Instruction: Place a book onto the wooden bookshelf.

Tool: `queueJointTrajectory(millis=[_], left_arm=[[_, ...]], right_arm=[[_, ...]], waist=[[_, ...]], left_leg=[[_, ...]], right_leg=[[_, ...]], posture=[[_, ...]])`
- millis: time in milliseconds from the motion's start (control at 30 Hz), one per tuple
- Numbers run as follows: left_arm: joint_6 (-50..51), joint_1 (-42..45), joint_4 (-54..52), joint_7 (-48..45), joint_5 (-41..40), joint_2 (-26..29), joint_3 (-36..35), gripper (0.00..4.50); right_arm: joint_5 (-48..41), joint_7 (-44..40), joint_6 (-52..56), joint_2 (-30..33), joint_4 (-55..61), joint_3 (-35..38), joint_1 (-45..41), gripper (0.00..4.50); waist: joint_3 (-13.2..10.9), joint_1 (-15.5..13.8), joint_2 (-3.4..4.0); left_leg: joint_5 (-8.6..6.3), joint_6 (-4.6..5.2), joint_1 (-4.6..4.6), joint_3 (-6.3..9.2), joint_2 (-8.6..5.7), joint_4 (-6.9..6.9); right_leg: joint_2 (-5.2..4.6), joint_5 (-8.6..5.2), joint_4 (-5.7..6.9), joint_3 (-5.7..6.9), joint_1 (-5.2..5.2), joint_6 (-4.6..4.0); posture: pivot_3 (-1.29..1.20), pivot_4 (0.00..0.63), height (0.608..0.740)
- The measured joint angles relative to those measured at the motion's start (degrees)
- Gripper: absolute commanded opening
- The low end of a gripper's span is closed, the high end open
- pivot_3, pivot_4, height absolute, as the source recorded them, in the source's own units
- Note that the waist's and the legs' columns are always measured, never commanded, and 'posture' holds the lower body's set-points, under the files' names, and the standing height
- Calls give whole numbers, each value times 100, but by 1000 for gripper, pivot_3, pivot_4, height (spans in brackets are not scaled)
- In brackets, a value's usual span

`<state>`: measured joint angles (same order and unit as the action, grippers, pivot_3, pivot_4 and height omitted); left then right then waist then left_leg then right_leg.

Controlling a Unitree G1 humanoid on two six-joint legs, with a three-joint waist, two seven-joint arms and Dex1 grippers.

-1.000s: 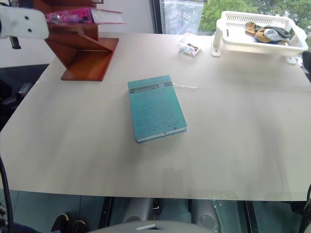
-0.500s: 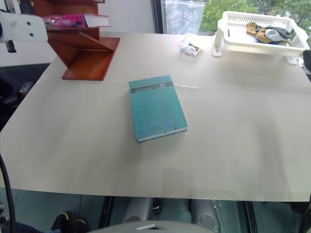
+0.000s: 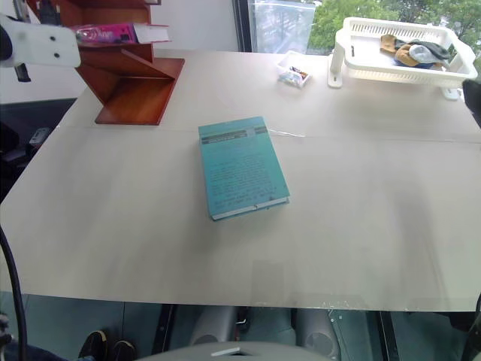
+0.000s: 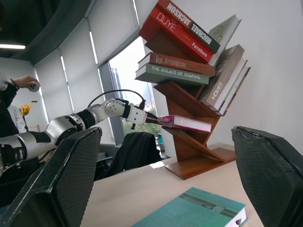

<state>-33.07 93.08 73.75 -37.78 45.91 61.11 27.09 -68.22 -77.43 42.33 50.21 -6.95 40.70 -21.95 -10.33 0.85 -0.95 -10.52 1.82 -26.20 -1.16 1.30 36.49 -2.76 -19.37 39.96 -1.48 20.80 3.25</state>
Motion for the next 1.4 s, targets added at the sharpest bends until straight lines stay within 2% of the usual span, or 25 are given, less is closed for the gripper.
queueJointTrajectory(millis=[133, 167, 200, 267, 467, 533, 633, 667, 700, 733, 767, 800, 833, 867, 900, 933, 967, 1000, 1067, 1167, 1233, 1400], left_arm=[[126, 7, 2, -16, 9, 9, 8, 3030], [188, 7, 2, -13, 21, 16, 32, 3270], [258, 8, 3, -6, 48, 26, 51, 3879], [316, 7, 3, 5, 110, 49, 62, 4465], [377, 7, 3, 5, 118, 194, 51, 4465], [318, -1, 4, -109, -103, 218, -108, 4465], [178, -46, -4, -815, -1082, 112, -900, 4465], [199, -172, -78, -1373, -1763, -13, -1399, 4465], [200, -192, -89, -1456, -1864, -36, -1468, 4465], [306, -363, -204, -1959, -2390, -148, -1815, 4465], [626, -663, -420, -2698, -3087, -287, -2243, 4465], [926, -917, -684, -3060, -3450, -325, -2457, 4465], [1619, -1658, -1469, -3672, -4146, -338, -2821, 4465], [1730, -1777, -1557, -3770, -4240, -341, -2857, 4465], [2644, -2889, -2685, -4148, -4844, -298, -3155, 4465], [2889, -3181, -2948, -4244, -5006, -306, -3188, 4465], [3679, -4062, -3781, -4304, -5405, -333, -3389, 4465], [4380, -4890, -4606, -4241, -5779, -445, -3587, 4465], [5179, -5981, -5618, -3895, -6094, -680, -3728, 4465], [5906, -6918, -6265, -3371, -6337, -925, -3902, 4465], [6111, -7453, -6444, -3032, -6424, -1073, -4065, 4465], [6004, -8341, -6583, -2720, -6428, -1189, -4235, 4465]], right_arm=[[0, 44, -3, -1, 0, 0, 0, 4500], [0, 55, -5, -2, -1, 0, -3, 4500], [0, 74, -7, -6, -2, 0, -11, 4500], [4, 99, -14, -21, -4, 0, -26, 4500], [23, 153, -21, -108, -4, 0, -19, 4500], [23, 155, -20, -107, 1, 14, 31, 4500], [27, 158, -17, -102, 12, 32, 133, 4500], [27, 158, -10, -102, 32, 45, 225, 4500], [27, 158, -8, -102, 33, 45, 241, 4500], [30, 158, -3, -98, 50, 53, 319, 4500], [54, 156, -1, -92, 93, 73, 457, 4500], [87, 147, -3, -55, 136, 73, 538, 4500], [211, 96, -14, 76, 208, 73, 741, 4500], [245, 85, -15, 97, 207, 78, 775, 4500], [414, 8, -77, 214, 302, 71, 957, 4500], [471, -11, -102, 250, 310, 72, 1030, 4500], [675, -38, -234, 291, 330, 42, 1137, 4500], [1007, 22, -508, 292, 299, -1, 1190, 4500], [1631, 91, -1064, 331, 124, -196, 1258, 4500], [2428, 22, -1724, 383, -176, -532, 1680, 4500], [3060, -126, -2298, 395, -450, -822, 2152, 4500], [3810, -289, -3119, 485, -854, -939, 2830, 4500]], waist=[[0, -1, 0], [0, -1, 0], [0, -1, 0], [0, -1, 0], [0, -1, 0], [0, -3, 0], [0, -30, -1], [1, -42, -1], [1, -46, -1], [2, -41, 1], [2, -18, 2], [3, -6, 3], [11, 40, 18], [11, 46, 18], [16, 111, 27], [17, 132, 30], [16, 152, 28], [16, 186, 27], [15, 188, 25], [14, 123, 19], [17, 69, 19], [17, 10, 19]], left_leg=[[0, 0, 0, 0, 0, 1], [0, 0, 0, 0, 0, 2], [0, 0, 0, 0, 0, 2], [0, 0, 0, 0, 0, 3], [0, 0, 0, 0, 0, 3], [0, 0, 0, 2, 1, 3], [0, 0, -3, 3, 1, 10], [1, -1, -2, 5, 1, 13], [1, -1, -2, 4, 1, 15], [1, -1, -4, 4, 1, 20], [1, -1, -5, 7, 2, 29], [1, -1, -4, 6, 3, 29], [3, -4, 5, -3, 6, 30], [3, -5, 7, -3, 6, 31], [3, -4, 8, -3, 14, 33], [3, -5, 19, -7, 12, 34], [2, -3, 25, -9, 16, 36], [1, -1, 28, -9, 23, 40], [0, 0, 38, -12, 24, 51], [1, -1, 50, 1, 30, 75], [1, -1, 61, 0, 27, 81], [-1, 0, 78, -6, 23, 78]], right_leg=[[0, 0, 1, 0, 0, 0], [0, 0, 2, 0, 0, 0], [0, 0, 2, 0, 0, 0], [0, 0, 3, 0, 0, 0], [0, 0, 3, 0, 0, 0], [0, 0, 3, 2, 0, 0], [-3, 0, 3, 8, -2, 0], [-5, 0, 4, 10, -6, 0], [-5, 0, 6, 12, -6, 0], [-4, 0, 9, 13, -6, 0], [-2, 0, 16, 13, -5, 0], [-2, 0, 22, 9, -5, 0], [-3, 0, 31, -5, -5, -1], [-3, -1, 37, -6, -5, -1], [1, -1, 34, -12, -5, 0], [-2, -3, 49, -15, -10, 0], [1, -4, 51, -17, -14, 2], [4, -4, 60, -22, -11, 1], [5, -4, 76, -27, -12, 2], [11, -3, 95, -12, -35, 2], [9, -3, 93, -10, -48, 2], [-2, -2, 77, -14, -70, 3]], posture=[[0, 150, 740], [0, 150, 740], [0, 150, 740], [0, 150, 740], [0, 150, 740], [0, 150, 740], [0, 150, 740], [0, 150, 740], [0, 150, 740], [0, 150, 740], [0, 150, 740], [0, 150, 740], [0, 150, 740], [0, 150, 740], [0, 150, 740], [0, 150, 740], [0, 150, 740], [0, 150, 740], [0, 150, 740], [0, 150, 740], [0, 150, 740], [0, 150, 740]])
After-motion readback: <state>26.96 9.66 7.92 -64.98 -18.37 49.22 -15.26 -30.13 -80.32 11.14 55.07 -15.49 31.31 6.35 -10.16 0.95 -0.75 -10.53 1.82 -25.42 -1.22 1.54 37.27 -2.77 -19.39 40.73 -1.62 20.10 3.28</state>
